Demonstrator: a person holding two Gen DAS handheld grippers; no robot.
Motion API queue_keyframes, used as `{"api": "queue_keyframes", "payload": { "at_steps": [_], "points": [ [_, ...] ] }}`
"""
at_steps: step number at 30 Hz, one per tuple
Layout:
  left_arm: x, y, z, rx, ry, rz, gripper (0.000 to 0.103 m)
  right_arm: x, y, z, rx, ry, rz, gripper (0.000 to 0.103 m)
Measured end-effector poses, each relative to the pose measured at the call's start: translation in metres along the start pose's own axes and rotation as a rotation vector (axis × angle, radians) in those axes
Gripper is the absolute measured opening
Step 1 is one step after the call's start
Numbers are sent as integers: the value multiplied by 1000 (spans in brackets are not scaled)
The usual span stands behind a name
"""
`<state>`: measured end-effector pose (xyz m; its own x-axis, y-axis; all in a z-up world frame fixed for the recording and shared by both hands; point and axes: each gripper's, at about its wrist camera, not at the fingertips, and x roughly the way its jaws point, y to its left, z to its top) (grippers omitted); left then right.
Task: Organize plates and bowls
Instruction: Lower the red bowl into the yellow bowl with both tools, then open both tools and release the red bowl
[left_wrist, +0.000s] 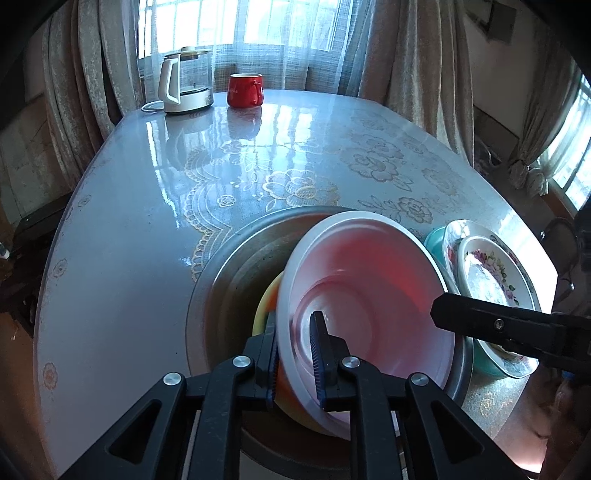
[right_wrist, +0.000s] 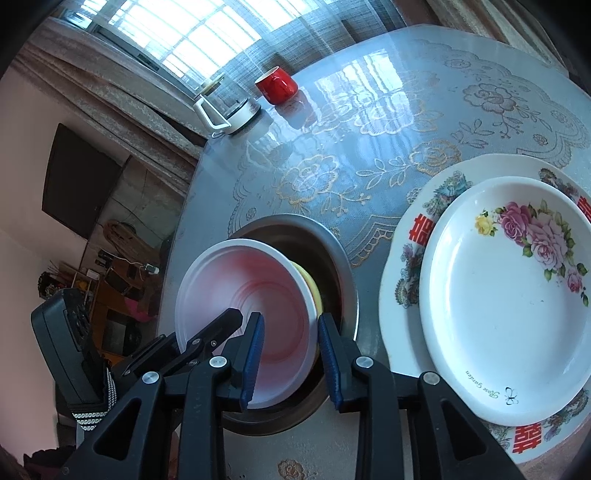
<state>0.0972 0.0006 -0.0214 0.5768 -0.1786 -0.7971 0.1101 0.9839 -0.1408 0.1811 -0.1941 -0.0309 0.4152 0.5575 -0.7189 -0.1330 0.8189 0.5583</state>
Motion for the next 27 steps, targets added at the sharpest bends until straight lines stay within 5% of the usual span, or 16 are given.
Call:
{"api": "queue_keyframes", "payload": {
  "at_steps": [4,8,22,27],
  "points": [
    [-4,-2,1,12,-18,31,18,3,0,-1,-2,6,-2,30],
    [-8,-3,1,10,-27,5,37,3,0,1,-2,6,-3,30],
    [-17,4,3,16,-66,72,37,9,14,0,-65,12,-66,31],
    [-11,4,-1,25,-60,88,22,16,24,0,-111,19,-102,31]
  ]
}}
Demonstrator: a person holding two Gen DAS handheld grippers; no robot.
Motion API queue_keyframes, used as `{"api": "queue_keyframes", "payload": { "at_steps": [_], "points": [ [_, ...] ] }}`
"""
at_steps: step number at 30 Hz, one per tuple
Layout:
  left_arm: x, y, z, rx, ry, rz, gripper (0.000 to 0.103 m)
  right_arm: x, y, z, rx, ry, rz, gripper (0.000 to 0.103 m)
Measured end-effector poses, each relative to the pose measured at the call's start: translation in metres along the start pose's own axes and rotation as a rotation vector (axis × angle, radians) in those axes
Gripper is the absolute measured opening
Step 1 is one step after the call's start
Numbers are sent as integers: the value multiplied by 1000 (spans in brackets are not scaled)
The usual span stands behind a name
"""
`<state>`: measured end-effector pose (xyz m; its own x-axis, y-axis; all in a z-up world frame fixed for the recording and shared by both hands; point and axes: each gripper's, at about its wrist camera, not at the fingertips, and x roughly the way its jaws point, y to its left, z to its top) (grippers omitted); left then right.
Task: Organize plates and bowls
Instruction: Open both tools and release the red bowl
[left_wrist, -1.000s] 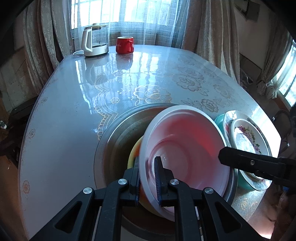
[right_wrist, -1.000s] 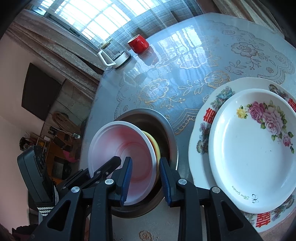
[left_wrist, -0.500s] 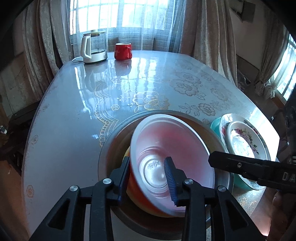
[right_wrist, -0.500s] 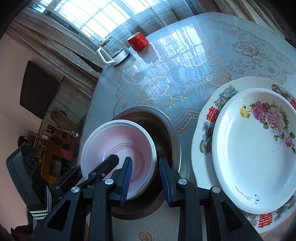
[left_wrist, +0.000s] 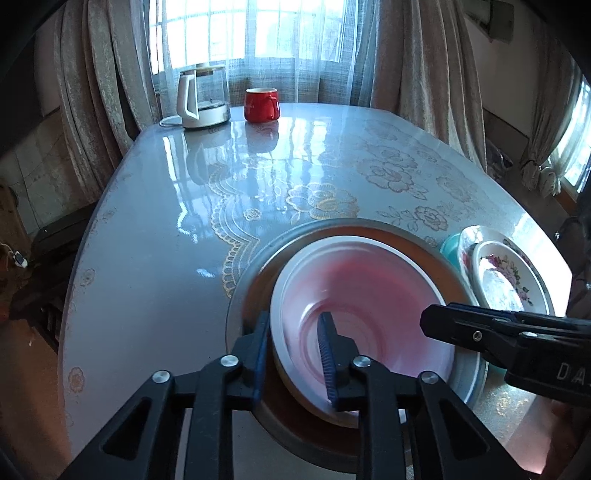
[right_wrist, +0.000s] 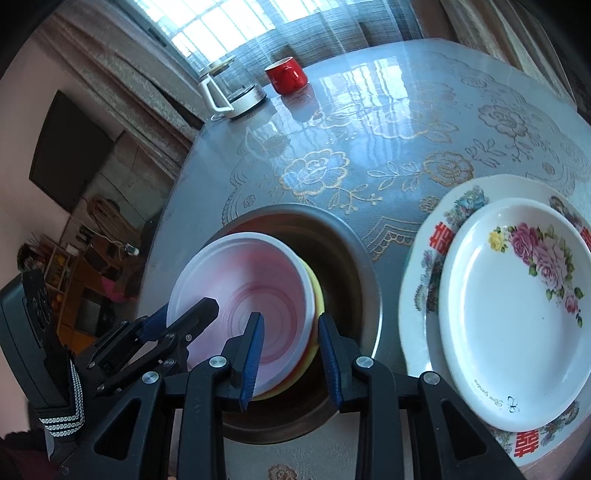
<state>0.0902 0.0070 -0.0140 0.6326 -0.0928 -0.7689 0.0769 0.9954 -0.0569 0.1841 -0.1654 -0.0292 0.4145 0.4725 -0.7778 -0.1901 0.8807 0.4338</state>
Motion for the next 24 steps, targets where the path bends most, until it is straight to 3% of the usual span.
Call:
{"api": "queue_keyframes", "payload": {
  "at_steps": [16,21,24],
  "points": [
    [9,-14,8,42,-26,21,22,0,-3,12,-16,-26,-52,33],
    [2,-3,8,-28,-26,-9,39,-10,-6,9,-11,-65,-18,33],
    [-7,5,7,-56,-50,-23,42,-26,-9,8,-1,-121,-4,34]
  ]
}}
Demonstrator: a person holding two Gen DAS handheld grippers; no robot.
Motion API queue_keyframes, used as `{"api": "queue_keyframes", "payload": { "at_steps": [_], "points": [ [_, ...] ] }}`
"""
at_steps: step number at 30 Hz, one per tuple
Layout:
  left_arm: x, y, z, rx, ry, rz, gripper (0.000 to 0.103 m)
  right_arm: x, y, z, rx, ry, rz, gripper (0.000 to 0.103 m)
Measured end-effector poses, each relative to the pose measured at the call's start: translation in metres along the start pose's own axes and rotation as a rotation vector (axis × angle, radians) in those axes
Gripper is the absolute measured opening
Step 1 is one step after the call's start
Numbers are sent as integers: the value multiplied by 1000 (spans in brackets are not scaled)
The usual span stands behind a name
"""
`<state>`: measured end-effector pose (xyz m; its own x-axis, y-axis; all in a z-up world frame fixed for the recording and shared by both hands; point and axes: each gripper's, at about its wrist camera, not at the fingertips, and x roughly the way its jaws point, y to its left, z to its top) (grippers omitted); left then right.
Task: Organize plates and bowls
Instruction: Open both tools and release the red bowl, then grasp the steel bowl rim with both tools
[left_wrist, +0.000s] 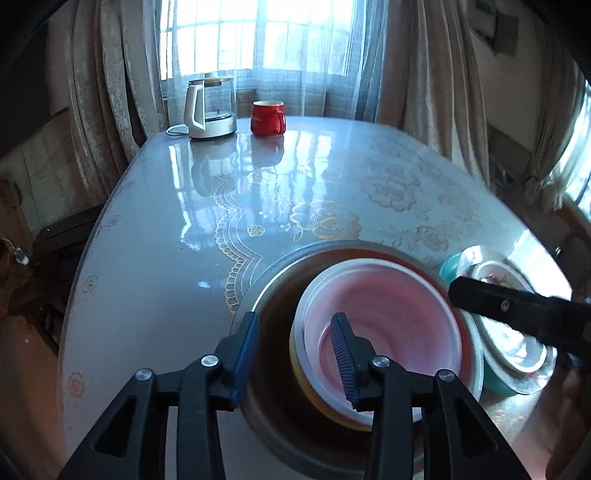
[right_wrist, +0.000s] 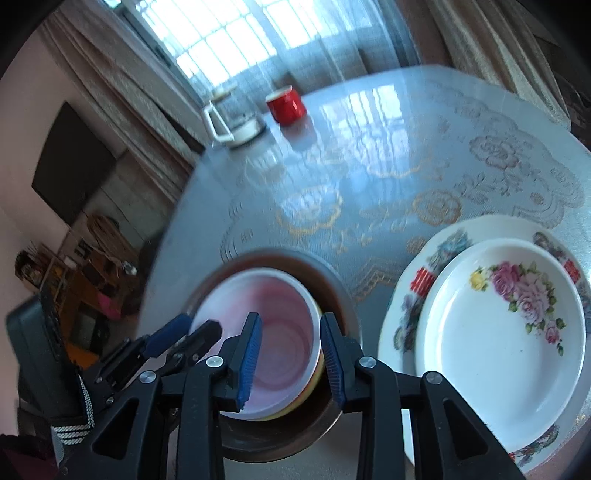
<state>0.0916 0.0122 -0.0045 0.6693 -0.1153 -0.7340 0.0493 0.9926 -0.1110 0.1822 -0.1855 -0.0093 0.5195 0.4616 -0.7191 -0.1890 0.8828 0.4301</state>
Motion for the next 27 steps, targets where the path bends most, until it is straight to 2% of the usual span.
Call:
{"api": "queue_keyframes", "payload": {
  "at_steps": [5,11,15,18,22,25,27],
  "points": [
    [-17,21,-3,-83,-50,12,51,-17,-10,-1,35,-46,-36,36],
    [-17,43,-11,-141,-35,43,55,-23,-16,-13,48,-23,-22,36],
    [-16,51,-20,-175,-1,35,69,-26,-18,-22,60,11,-19,36],
    [-15,55,-24,-189,15,20,69,-24,-17,-27,75,55,-43,38],
    [-11,55,-28,-191,38,10,69,-22,-16,-38,88,104,-30,38],
    [-9,51,-30,-167,48,13,66,-16,-13,-42,79,124,-33,38],
    [-9,50,-30,-152,47,5,60,-12,-11,-46,76,136,-31,38]
  ]
}}
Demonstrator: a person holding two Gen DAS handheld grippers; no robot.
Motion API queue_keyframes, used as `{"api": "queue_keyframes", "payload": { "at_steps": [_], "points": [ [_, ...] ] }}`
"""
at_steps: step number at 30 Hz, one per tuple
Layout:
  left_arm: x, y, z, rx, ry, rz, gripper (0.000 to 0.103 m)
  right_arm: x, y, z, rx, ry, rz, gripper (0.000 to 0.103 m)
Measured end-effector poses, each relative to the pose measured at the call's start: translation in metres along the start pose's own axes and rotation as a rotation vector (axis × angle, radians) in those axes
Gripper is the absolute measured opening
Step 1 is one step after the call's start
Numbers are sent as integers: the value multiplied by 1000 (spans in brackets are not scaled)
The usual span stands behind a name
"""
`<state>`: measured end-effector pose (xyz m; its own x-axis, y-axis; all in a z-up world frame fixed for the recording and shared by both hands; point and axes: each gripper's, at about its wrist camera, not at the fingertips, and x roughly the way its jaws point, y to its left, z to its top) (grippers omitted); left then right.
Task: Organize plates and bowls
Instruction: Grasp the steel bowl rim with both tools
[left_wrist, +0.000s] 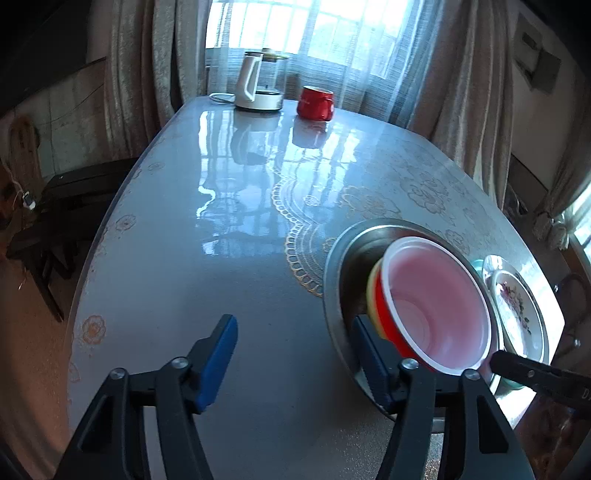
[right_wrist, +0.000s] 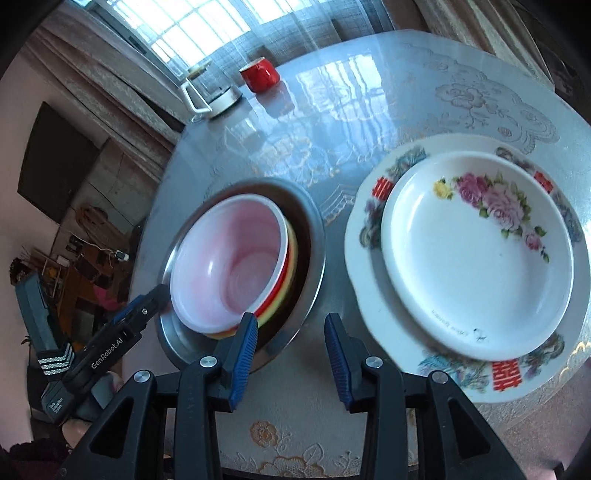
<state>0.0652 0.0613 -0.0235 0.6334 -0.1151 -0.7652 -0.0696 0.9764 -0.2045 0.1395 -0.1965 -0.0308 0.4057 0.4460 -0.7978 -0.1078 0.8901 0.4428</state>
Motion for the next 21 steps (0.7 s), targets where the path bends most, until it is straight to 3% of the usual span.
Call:
{"api": "queue_keyframes", "payload": {
  "at_steps": [3,11,15,21],
  "points": [
    [-1,-4,0,27,6,-28,48,7,4,-3,-1,21,13,38],
    [-3,-8,1,82,21,-26,44,19,4,-7,0,23,35,35],
    [-2,-10,3,91,70,-61,38,23,9,-4,-18,7,28,29],
    [-4,-16,2,125,104,-77,37,30,2,0,30,17,49,28]
  ]
}}
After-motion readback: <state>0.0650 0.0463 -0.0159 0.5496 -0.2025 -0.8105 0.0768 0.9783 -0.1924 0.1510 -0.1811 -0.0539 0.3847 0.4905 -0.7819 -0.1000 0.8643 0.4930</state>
